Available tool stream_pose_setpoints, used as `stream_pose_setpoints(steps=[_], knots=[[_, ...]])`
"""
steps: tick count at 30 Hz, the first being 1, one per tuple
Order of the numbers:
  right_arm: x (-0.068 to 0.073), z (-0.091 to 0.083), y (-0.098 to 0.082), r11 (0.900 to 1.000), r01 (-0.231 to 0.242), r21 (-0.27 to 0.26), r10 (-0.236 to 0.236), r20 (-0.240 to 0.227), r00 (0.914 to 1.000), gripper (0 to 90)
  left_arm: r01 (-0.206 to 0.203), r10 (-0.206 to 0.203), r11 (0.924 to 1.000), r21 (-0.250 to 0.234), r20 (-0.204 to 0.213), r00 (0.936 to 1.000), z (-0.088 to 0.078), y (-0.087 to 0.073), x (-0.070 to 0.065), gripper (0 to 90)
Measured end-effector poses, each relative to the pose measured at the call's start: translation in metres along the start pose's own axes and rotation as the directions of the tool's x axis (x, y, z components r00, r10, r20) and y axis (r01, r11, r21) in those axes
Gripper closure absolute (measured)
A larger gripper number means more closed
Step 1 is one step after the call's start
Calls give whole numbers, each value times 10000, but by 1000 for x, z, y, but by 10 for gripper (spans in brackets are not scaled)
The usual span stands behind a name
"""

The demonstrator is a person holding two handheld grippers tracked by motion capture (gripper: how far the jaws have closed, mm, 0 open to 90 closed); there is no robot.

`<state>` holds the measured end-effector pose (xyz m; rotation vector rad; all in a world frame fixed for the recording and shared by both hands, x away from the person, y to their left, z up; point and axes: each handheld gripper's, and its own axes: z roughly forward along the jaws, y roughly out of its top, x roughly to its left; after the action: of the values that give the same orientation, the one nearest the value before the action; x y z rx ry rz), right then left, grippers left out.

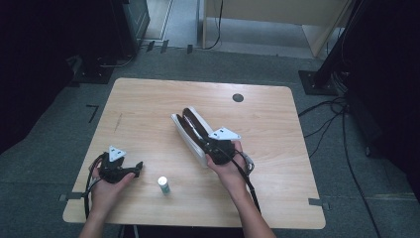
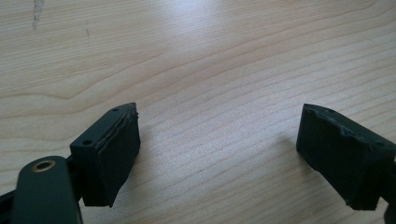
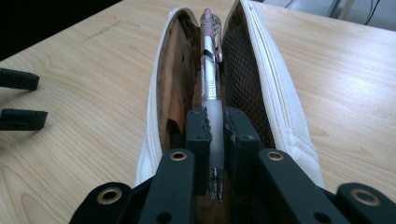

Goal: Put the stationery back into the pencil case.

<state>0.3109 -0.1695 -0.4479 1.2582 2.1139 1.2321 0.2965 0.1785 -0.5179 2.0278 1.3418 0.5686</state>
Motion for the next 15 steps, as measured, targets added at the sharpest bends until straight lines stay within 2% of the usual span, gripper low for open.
stream_pose_setpoints(steps=[15], knots=[[-1, 16, -11, 9954, -99, 950, 86, 134, 9999, 814, -13, 13, 10000, 11, 2, 10000, 0, 0, 0, 137]])
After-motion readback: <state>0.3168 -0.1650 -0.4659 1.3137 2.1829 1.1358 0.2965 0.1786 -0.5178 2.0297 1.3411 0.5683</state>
